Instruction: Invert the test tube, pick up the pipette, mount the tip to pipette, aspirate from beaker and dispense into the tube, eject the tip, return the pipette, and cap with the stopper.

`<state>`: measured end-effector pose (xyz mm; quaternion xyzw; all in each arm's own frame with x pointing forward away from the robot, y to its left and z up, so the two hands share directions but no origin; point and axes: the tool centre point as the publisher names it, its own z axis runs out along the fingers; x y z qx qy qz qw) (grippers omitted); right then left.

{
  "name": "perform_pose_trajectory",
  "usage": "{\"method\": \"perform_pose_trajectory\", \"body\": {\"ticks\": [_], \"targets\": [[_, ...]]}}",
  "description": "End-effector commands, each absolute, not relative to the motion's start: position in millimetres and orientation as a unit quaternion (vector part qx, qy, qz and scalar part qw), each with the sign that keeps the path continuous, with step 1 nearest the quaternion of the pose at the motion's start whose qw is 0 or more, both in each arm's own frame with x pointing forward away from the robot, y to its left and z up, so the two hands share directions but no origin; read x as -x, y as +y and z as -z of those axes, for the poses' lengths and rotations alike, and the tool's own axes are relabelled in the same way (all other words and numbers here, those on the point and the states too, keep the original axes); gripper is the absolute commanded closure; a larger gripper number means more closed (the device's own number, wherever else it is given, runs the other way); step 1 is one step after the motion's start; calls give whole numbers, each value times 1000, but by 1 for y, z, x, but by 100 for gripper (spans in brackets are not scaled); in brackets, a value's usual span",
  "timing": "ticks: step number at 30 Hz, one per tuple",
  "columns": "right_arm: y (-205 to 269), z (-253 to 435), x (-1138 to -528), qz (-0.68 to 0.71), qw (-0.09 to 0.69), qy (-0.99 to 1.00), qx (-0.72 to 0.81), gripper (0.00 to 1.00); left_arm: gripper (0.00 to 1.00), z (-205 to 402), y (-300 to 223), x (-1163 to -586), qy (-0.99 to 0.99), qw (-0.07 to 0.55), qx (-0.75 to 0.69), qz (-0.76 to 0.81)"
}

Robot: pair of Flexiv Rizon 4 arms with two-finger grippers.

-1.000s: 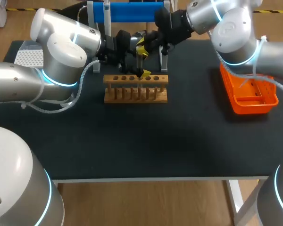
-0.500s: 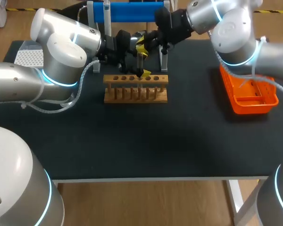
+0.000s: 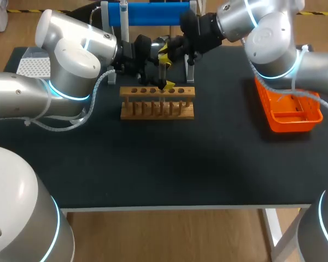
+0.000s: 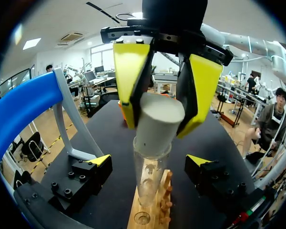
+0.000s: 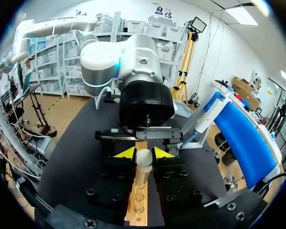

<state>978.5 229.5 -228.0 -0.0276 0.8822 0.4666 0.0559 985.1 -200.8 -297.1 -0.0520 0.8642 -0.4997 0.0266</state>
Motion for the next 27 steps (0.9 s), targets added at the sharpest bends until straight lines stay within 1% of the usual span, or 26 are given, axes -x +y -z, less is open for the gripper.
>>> {"method": "perform_pose_trajectory", "body": {"ticks": [1,21,22,23,24,25,26,27], "targets": [[230,228,-980,-462,53,885,27,100,0,298,-201,-987,864,26,51,501],[228,241,-977,-438,31,898,20,100,0,298,-201,-987,864,26,51,501],[228,241,-977,-438,31,898,20,88,0,298,-201,-987,864,26,51,501],[228,241,-977,-438,31,898,20,63,0,298,-201,-987,864,26,51,501],[228,240,-977,-439,33,897,18,42,0,298,-201,-987,864,26,51,501],[227,239,-977,-442,35,896,17,11,0,298,-201,-987,864,26,51,501],[227,238,-977,-446,36,894,16,0,0,298,-201,-987,864,26,51,501],[226,237,-977,-452,37,891,16,0,0,298,-201,-987,864,26,51,501]]}}
